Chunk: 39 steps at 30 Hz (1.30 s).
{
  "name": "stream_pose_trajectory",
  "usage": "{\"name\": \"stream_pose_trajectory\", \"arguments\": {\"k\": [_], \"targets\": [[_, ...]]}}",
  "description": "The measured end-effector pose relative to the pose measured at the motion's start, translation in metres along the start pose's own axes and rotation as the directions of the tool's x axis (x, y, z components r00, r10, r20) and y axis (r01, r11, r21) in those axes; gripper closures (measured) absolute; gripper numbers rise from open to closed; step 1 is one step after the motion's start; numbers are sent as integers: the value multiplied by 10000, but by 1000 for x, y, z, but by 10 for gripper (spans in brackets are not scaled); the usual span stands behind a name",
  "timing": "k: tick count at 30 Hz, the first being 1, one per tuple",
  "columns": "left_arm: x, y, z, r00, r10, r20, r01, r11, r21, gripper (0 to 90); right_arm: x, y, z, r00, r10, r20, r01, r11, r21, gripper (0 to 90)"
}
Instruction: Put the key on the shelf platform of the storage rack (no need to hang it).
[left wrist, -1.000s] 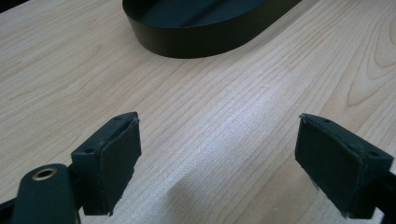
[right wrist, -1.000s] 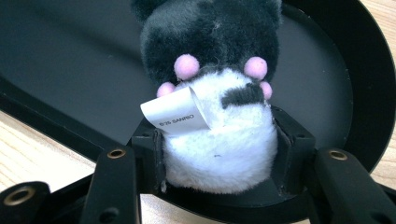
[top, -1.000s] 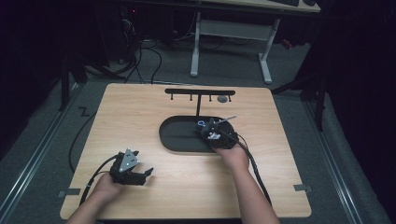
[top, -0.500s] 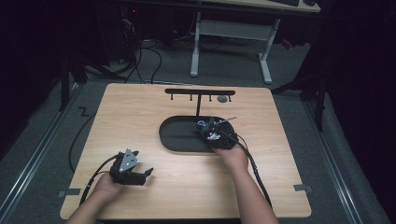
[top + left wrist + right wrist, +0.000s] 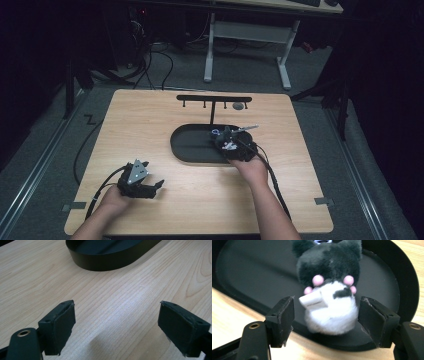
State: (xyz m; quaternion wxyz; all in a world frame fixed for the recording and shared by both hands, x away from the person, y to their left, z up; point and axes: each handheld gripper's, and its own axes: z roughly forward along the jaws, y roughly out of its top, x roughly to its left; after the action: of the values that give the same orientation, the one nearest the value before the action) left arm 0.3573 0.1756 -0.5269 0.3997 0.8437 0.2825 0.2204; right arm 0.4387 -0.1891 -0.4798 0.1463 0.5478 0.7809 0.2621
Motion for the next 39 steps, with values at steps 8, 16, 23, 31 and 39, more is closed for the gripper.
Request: {"name": "stream_pose_trajectory", "arguments": {"k": [8,16,23,31,39], "targets": [[-1,0,0,10000,32,-39,-32,10000,17,153,3,-13,-11,9998,-166,-122,163,9996,-247,297],[-1,0,0,10000,30,-53,-29,10000,37,153,0,-34,-23,9998,-99,-168,90,9984,-558,293],[-1,0,0,9999,45,-96,-45,10000,44,153,-1,-60,-29,9993,-154,-334,122,9955,-944,258],[-1,0,1,9999,46,-119,-45,10000,35,153,-1,-90,-32,9999,7,-102,-19,9930,-1180,226],[-1,0,1,9999,67,-118,-66,9999,76,153,0,-118,-42,9994,68,-339,-127,9840,-1775,208]]}}
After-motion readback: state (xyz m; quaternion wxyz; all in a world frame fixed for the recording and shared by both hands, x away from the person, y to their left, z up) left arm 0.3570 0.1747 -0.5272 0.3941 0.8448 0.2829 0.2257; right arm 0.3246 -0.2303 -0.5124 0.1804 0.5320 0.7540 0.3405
